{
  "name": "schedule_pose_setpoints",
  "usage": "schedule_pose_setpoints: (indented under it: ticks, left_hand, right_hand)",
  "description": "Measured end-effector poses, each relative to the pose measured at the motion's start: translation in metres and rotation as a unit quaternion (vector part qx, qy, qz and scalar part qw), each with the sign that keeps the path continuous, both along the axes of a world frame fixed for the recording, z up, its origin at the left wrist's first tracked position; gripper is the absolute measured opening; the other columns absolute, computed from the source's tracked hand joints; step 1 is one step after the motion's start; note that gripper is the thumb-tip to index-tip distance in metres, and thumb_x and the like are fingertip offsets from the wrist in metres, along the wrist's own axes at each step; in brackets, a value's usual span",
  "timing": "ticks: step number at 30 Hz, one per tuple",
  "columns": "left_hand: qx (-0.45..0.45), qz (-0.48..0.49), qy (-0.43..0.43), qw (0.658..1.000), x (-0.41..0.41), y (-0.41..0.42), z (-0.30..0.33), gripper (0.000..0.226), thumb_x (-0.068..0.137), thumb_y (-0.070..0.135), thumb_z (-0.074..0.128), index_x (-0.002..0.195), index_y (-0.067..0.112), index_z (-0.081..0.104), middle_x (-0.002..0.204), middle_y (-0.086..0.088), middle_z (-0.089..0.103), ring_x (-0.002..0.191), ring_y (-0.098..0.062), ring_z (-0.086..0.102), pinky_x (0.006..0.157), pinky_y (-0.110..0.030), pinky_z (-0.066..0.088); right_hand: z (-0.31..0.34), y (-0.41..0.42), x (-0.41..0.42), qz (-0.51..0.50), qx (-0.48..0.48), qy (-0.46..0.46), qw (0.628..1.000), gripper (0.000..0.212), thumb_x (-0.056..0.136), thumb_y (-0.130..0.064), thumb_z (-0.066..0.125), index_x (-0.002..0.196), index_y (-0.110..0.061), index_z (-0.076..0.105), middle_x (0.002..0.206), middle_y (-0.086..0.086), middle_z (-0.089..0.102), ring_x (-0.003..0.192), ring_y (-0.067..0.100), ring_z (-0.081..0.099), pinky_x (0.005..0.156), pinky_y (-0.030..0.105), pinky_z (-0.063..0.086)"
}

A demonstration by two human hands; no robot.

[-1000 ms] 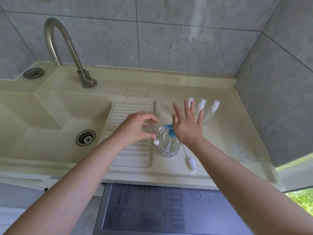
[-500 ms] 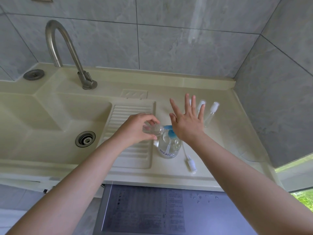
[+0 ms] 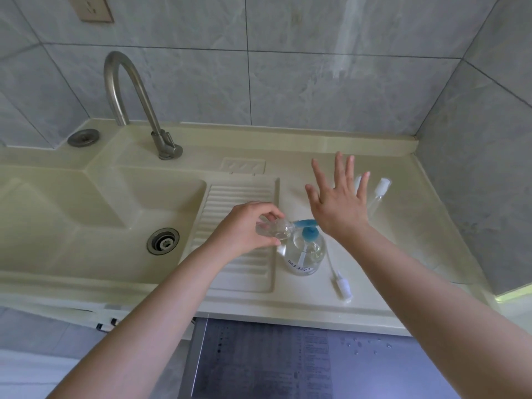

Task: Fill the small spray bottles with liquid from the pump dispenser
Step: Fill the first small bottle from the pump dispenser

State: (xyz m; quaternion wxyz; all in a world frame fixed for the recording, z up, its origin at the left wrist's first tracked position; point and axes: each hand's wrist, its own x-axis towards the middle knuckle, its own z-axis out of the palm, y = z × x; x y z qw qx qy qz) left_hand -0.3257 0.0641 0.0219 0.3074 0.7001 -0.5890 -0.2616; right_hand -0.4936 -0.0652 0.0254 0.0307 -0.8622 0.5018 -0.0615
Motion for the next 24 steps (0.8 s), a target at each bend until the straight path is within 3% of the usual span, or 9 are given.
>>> schedule_pose_setpoints:
  ticks: [4, 7, 12, 16, 19, 24]
  left_hand:
    - [-0.004, 0.002, 0.004, 1.000, -0.004, -0.002, 0.001, 0.049, 0.064, 0.020, 0.090, 0.106, 0.032, 0.070, 0.101, 0.014, 0.066, 0.088, -0.008, 0.065, 0.077, -0.017, 0.049]
    - [0.004, 0.005, 0.006, 1.000, -0.006, -0.002, 0.003, 0.049, 0.064, 0.021, 0.090, 0.107, 0.033, 0.069, 0.101, 0.016, 0.065, 0.088, -0.006, 0.065, 0.069, -0.006, 0.042]
    - [-0.001, 0.007, 0.002, 1.000, -0.006, -0.003, 0.004, 0.050, 0.064, 0.023, 0.090, 0.107, 0.035, 0.069, 0.103, 0.017, 0.065, 0.089, -0.003, 0.064, 0.074, -0.012, 0.046]
    - [-0.004, -0.001, -0.003, 1.000, -0.007, -0.005, 0.003, 0.050, 0.064, 0.022, 0.090, 0.108, 0.034, 0.069, 0.103, 0.014, 0.065, 0.089, -0.005, 0.065, 0.083, -0.023, 0.052]
    - [-0.001, 0.001, 0.002, 1.000, -0.008, -0.004, 0.001, 0.050, 0.065, 0.021, 0.090, 0.108, 0.032, 0.069, 0.104, 0.013, 0.065, 0.090, -0.006, 0.066, 0.083, -0.021, 0.051]
    - [-0.009, 0.000, 0.010, 1.000, -0.007, -0.004, 0.003, 0.049, 0.065, 0.020, 0.090, 0.108, 0.031, 0.070, 0.104, 0.013, 0.065, 0.089, -0.004, 0.065, 0.078, -0.010, 0.047]
  right_hand:
    - [-0.014, 0.009, 0.000, -0.009, 0.069, -0.008, 0.998, 0.054, 0.106, -0.044, 0.010, 0.158, -0.043, -0.003, 0.166, 0.007, -0.020, 0.150, 0.025, -0.027, 0.120, 0.056, -0.014]
    - [-0.007, 0.006, 0.001, -0.001, 0.017, 0.023, 1.000, 0.056, 0.105, -0.048, 0.008, 0.158, -0.039, -0.008, 0.165, 0.008, -0.023, 0.150, 0.026, -0.027, 0.119, 0.056, -0.017]
    - [0.004, 0.001, 0.002, 0.001, 0.027, -0.018, 0.999, 0.055, 0.107, -0.045, 0.013, 0.158, -0.039, -0.005, 0.166, 0.008, -0.021, 0.150, 0.027, -0.026, 0.117, 0.055, -0.018]
    - [-0.018, 0.010, 0.002, -0.017, 0.117, -0.031, 0.992, 0.052, 0.106, -0.047, 0.010, 0.157, -0.048, 0.001, 0.167, 0.005, -0.017, 0.151, 0.023, -0.026, 0.120, 0.055, -0.016]
    - [-0.012, 0.007, 0.003, 0.000, 0.069, 0.001, 0.998, 0.053, 0.105, -0.052, 0.010, 0.156, -0.048, -0.005, 0.166, 0.006, -0.020, 0.150, 0.025, -0.027, 0.120, 0.054, -0.016]
    - [-0.006, 0.005, 0.001, -0.003, 0.057, -0.022, 0.998, 0.053, 0.106, -0.051, 0.012, 0.156, -0.048, -0.003, 0.166, 0.008, -0.017, 0.151, 0.026, -0.026, 0.119, 0.054, -0.018]
